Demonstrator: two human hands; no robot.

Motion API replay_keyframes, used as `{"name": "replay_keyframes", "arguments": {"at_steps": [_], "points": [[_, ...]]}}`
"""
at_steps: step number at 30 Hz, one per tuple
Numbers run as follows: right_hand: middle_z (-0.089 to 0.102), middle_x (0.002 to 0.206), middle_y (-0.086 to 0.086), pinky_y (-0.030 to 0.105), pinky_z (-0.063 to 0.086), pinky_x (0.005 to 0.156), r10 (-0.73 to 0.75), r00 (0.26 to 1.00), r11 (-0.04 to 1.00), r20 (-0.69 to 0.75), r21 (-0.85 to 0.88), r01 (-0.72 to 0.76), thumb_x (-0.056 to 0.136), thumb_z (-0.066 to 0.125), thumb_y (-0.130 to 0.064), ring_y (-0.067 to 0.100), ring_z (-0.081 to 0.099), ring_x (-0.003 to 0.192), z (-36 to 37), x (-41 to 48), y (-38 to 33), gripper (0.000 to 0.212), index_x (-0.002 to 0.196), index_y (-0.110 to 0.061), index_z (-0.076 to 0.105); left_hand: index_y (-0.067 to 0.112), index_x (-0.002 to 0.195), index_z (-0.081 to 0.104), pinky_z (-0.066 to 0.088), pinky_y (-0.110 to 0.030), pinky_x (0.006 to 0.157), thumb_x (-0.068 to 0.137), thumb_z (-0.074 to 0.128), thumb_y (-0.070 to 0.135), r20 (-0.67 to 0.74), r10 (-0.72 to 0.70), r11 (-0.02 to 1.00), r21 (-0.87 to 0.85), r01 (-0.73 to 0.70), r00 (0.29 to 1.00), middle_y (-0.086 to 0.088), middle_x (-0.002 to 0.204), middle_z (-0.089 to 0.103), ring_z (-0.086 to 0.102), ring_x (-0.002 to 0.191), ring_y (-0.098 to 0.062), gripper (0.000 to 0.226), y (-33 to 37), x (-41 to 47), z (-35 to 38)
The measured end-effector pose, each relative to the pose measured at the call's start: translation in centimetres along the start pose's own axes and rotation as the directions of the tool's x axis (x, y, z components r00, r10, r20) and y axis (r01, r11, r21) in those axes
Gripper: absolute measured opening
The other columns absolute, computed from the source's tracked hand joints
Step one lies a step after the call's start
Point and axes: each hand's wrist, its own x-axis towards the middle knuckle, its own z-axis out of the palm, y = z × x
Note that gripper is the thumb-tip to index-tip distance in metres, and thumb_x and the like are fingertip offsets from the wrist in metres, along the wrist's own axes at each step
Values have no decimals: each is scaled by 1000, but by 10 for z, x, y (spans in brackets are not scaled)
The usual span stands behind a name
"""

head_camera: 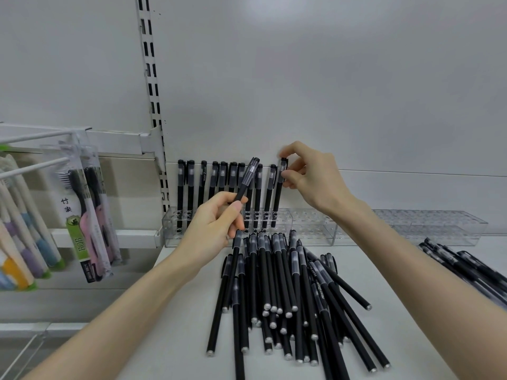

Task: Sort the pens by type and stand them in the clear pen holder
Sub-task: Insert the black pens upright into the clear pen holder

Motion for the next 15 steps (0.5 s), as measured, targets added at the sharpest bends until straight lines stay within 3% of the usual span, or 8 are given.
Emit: {"name": "replay_keyframes", "arguments": {"at_steps": [10, 15], "points": [[67, 70, 4, 46, 54, 79, 56, 998, 998, 35, 24, -57, 86, 61, 0, 18, 68, 69, 5, -7, 4, 26, 104, -18, 59, 17, 107, 60, 34, -15, 44, 99, 43, 17, -4, 2, 1000, -2, -2, 1000, 6, 62, 55, 42, 54, -7, 18, -1, 0, -1], [67, 77, 0, 43, 54, 77, 52, 991, 998, -125, 48, -46, 88, 66, -19, 20, 68, 70, -1, -19, -5, 21, 108, -20, 62, 18, 107, 59, 35, -19, 44, 99, 43, 16, 33, 11, 1000, -19, -11, 999, 5, 63, 56, 44, 53, -6, 18, 0, -1, 1]]}}
